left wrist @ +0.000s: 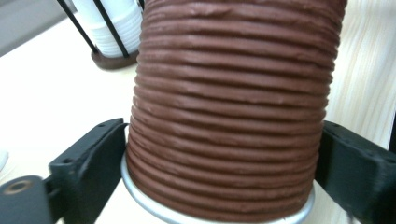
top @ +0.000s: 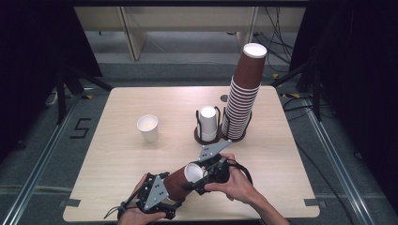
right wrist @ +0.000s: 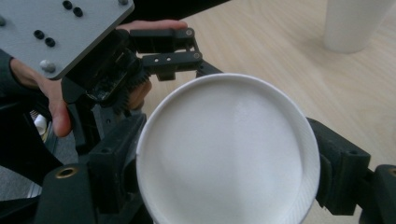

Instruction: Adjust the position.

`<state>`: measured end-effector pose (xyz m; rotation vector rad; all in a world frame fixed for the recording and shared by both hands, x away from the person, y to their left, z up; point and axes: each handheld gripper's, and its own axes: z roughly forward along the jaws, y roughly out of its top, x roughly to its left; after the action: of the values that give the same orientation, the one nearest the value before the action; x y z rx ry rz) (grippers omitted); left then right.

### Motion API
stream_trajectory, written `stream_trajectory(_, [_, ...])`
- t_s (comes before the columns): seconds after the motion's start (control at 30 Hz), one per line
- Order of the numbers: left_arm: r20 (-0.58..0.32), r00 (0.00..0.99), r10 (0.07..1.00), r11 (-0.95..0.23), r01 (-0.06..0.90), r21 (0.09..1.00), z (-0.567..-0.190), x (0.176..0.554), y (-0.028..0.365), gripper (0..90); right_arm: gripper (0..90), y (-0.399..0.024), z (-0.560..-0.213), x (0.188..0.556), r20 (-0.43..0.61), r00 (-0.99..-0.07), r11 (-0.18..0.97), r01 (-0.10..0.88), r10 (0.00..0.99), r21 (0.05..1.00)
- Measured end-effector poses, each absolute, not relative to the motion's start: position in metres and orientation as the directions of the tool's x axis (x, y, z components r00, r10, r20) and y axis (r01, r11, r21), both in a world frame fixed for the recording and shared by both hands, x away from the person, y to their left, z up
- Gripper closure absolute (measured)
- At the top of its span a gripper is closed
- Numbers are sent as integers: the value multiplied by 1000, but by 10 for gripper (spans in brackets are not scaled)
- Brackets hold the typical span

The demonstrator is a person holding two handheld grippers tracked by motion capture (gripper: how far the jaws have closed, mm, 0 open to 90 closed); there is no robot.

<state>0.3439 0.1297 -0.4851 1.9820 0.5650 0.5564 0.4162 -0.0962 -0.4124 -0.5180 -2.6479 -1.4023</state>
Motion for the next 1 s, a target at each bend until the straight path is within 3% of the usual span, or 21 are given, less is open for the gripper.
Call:
stream_trajectory(0.23, [76,798,598,-265,107,958,-487,345,136,41,239,-110,-404,422,309,-922,422,382,233,822])
stream_trajectory(0.53, [49,805,592,-216,99,971,-488,346,134,47,238,-111,-404,422,338,-917,388,397,213,832])
stream_trajectory(0.77, [88,818,569,-293,102,951,-482,347,138,103,221,-114,-405,424,364,-907,409,421,214,810])
stream_trajectory(1.0, [131,831,540,-422,132,897,-480,348,139,115,154,-117,-401,425,249,-939,474,335,237,814])
